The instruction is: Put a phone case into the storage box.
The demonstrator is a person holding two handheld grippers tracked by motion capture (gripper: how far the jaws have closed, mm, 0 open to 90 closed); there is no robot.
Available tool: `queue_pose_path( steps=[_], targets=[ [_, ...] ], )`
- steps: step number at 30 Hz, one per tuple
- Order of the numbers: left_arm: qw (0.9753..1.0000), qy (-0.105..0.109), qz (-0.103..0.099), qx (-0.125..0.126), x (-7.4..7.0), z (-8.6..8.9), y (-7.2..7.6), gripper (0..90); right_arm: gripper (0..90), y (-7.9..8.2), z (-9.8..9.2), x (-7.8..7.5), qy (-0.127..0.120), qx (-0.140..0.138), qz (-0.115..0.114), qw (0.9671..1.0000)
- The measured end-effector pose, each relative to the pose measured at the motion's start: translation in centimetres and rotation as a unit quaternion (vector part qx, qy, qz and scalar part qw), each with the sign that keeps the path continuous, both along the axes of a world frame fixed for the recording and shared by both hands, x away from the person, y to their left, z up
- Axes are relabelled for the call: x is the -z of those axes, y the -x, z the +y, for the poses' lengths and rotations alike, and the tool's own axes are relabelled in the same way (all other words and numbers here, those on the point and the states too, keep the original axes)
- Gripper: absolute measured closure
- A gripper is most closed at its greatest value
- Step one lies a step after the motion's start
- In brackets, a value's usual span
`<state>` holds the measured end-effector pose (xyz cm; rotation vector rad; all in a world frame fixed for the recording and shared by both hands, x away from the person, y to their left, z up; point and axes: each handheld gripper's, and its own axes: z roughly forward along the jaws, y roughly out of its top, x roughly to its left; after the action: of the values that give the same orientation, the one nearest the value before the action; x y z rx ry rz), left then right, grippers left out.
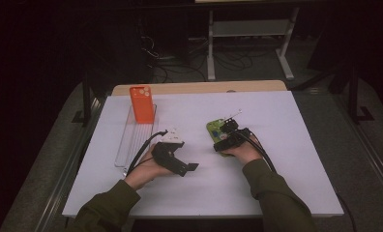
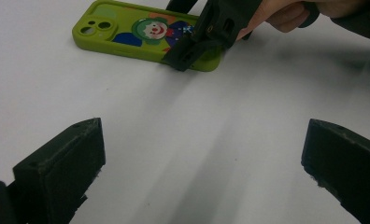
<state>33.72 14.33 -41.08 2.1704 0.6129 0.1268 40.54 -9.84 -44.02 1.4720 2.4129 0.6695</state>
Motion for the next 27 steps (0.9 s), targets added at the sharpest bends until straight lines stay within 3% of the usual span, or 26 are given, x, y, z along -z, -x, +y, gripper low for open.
queue_pose_path(
  steps=[17,25,26,27],
  targets=[
    [1.0000,-0.002,-0.001,-0.001,-0.1,0.0,0.0,0.0,15.4,0.1,-0.1,-0.1,-0.002,0.006,0.005,1.0000],
    [1.0000,-0.002,0.001,-0.002,-0.1,0.1,-0.1,0.0,15.5,0.2,-1.1,-0.4,-0.012,-0.015,0.000,0.9998],
    [0.9999,0.007,0.005,-0.008,-0.1,0.0,-0.1,0.0,15.5,0.2,-1.3,-0.6,-0.013,-0.017,0.001,0.9998],
    [1.0000,-0.003,0.002,-0.002,-0.1,0.1,-0.2,0.0,15.5,0.2,-1.5,-0.7,-0.017,-0.023,0.001,0.9996]
  ],
)
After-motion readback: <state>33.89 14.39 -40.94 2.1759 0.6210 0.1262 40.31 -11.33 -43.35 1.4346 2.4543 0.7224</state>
